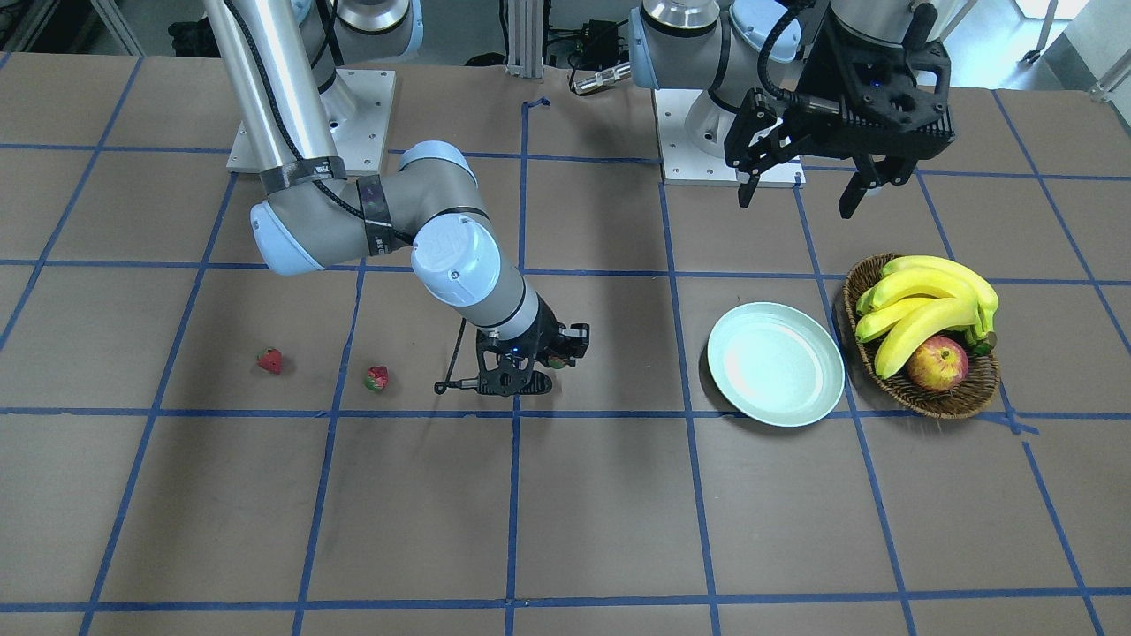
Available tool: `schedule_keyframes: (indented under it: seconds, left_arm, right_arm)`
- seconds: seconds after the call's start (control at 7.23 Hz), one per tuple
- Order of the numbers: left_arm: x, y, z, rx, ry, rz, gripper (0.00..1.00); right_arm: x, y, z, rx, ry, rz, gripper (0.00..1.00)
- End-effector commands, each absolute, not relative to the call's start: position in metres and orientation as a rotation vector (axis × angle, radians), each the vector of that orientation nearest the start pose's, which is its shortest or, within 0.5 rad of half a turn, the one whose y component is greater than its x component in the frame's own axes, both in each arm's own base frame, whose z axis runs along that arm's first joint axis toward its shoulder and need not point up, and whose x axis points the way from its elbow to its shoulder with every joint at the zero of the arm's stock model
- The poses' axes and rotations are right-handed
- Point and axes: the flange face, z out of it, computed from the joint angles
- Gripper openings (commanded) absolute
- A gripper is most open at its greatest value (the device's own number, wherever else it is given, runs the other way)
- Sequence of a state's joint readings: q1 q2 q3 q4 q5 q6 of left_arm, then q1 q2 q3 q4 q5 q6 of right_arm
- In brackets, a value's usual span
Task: Collect all strawberries into plate
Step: 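Carry the strawberry toward the plate and release it on the table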
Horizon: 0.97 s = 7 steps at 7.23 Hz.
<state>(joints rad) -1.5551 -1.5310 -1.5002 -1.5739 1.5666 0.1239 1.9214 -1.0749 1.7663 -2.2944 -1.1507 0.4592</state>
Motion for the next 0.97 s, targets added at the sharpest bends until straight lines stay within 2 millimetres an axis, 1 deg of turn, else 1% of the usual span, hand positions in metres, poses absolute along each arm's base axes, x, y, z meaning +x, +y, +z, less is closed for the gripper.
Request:
schedule_keyframes:
  seconds: [0.0,0.14,0.28,0.42,0.55,0.69,0.83]
  left_arm:
    - [-0.125,-0.485,0.542,0.173,3.127,-0.171,1.00]
    - [-0.126,-0.485,0.542,0.176,3.127,-0.171,1.00]
    - [-0.125,-0.484,0.543,0.171,3.127,-0.173,1.00]
    - [-0.126,-0.484,0.543,0.175,3.127,-0.173,1.00]
    - [-0.125,-0.484,0.543,0.171,3.127,-0.173,1.00]
    - [-0.125,-0.484,0.544,0.171,3.125,-0.178,1.00]
    - [-0.125,-0.483,0.546,0.173,3.126,-0.180,1.00]
  right_arm:
    - [0.399,-0.512,0.193,0.140,2.707,0.210,0.37]
    - [0.399,-0.509,0.194,0.142,2.722,0.199,0.99]
    - [0.398,-0.507,0.201,0.155,2.740,0.185,1.00]
    - [0.389,-0.508,0.214,0.148,2.817,0.110,1.00]
    - [0.380,-0.503,0.222,0.124,2.888,0.106,1.00]
    - [0.368,-0.508,0.230,0.119,2.934,0.057,1.00]
    - [0.340,-0.515,0.239,0.085,3.052,0.013,1.00]
